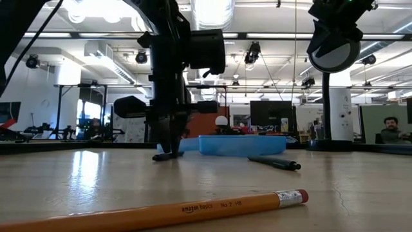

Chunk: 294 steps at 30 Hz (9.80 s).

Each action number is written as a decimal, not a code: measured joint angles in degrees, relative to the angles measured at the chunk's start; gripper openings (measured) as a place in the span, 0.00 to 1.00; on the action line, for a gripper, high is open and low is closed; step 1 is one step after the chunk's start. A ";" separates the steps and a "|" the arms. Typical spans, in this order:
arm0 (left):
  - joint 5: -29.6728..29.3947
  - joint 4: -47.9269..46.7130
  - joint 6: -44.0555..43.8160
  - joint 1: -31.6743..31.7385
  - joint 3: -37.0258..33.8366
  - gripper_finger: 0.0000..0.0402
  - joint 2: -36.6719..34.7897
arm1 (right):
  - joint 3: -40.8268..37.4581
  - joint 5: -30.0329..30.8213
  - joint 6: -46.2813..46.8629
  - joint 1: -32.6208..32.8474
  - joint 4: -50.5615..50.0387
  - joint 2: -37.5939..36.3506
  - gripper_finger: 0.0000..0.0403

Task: Pick & place school supplies into a supply box
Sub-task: Put the black pen into the blue supply box, then put the orange pencil into the blue supply box

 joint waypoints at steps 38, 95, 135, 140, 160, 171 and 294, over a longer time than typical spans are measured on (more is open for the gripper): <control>1.48 -2.45 39.27 11.35 40.37 0.18 18.36 | 0.00 -0.04 3.02 0.00 -1.99 -2.40 0.56; -2.34 2.00 19.35 -39.44 23.18 0.33 9.44 | 0.00 -4.72 0.00 0.79 -4.22 -2.27 0.56; 5.30 -7.61 15.09 -36.56 21.85 0.01 13.76 | -0.22 -1.93 0.00 0.76 -4.13 -2.21 0.56; -2.29 -11.23 14.77 -34.42 21.47 0.00 12.12 | -0.22 -1.66 -0.02 0.76 -4.12 -2.21 0.56; -16.68 -18.83 6.56 -24.56 18.33 0.00 5.47 | -0.22 -1.68 -1.70 0.74 -4.26 -2.29 0.56; -12.34 -12.09 -51.24 -25.83 -0.73 0.00 -5.41 | -0.22 -1.69 -2.81 0.74 -3.69 -2.25 0.56; -6.56 25.24 -52.91 -25.93 -29.80 0.00 -17.96 | 21.46 -39.70 -49.12 15.07 8.64 49.45 0.56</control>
